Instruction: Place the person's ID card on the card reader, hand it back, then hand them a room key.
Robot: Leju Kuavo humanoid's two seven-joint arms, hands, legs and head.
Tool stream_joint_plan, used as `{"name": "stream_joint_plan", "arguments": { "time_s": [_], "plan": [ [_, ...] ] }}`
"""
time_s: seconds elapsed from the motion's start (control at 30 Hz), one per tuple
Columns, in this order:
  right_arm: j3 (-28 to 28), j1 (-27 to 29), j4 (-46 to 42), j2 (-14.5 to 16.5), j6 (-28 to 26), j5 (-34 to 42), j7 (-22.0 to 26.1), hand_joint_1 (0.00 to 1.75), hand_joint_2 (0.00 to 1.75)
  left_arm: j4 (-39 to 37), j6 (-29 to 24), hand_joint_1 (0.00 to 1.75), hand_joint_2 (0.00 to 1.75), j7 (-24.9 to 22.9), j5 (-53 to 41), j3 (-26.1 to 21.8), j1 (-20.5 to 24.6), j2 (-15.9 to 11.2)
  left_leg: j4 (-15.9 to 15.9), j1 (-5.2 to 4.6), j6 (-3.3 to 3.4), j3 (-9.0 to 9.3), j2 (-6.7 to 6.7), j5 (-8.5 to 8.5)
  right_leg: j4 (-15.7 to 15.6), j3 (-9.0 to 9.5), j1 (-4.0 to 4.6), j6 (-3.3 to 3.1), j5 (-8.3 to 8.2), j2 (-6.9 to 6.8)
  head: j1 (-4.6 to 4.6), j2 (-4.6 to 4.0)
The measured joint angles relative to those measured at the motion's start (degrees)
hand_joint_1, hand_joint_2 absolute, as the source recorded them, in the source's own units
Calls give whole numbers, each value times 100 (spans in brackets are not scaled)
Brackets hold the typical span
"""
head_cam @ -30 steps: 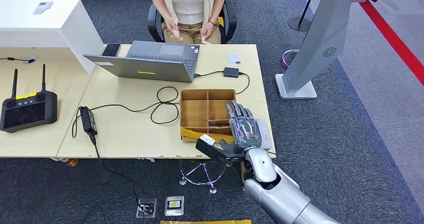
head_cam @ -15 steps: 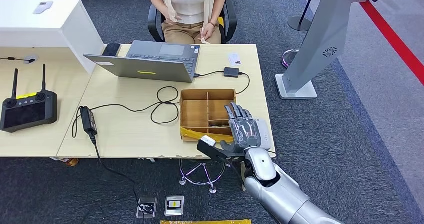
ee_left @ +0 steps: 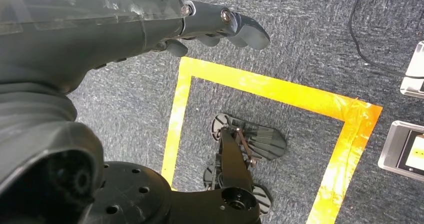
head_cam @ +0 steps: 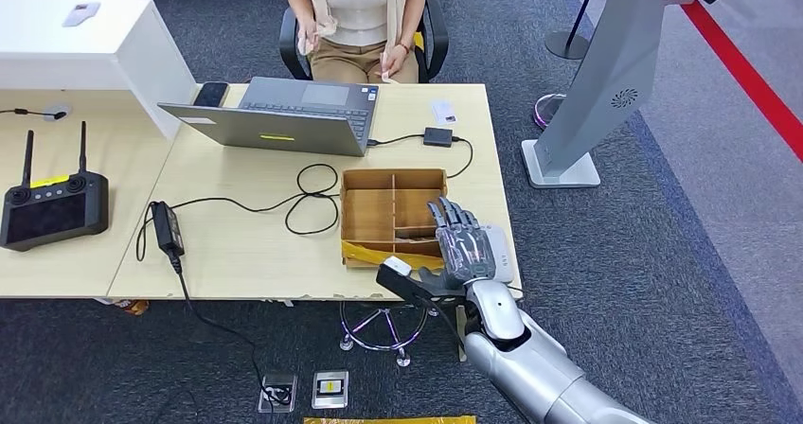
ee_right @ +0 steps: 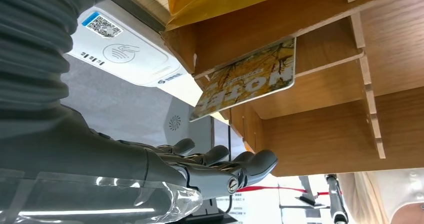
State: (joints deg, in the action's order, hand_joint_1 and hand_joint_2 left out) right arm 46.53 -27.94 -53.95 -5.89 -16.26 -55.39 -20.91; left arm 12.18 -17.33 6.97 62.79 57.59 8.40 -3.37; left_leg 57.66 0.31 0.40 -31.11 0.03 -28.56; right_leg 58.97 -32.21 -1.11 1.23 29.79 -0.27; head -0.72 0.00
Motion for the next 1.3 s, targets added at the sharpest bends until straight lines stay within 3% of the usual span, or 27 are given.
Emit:
{"name": "stream_joint_plan", "arguments": {
  "time_s": [0.67,1.3],
  "plan": [
    [-104,-84,257,3,-121,-44,65,0,175,-1,17,0,0,-83,-142,0,49,0,0,0,0,0,0,0,0,0,0,0,0,0,0,0],
    [-80,-225,468,255,-133,-52,316,0,175,-1,9,0,0,-82,-80,0,31,-2,0,1,-2,-1,0,1,1,1,1,0,0,0,0,0]
  ]
}}
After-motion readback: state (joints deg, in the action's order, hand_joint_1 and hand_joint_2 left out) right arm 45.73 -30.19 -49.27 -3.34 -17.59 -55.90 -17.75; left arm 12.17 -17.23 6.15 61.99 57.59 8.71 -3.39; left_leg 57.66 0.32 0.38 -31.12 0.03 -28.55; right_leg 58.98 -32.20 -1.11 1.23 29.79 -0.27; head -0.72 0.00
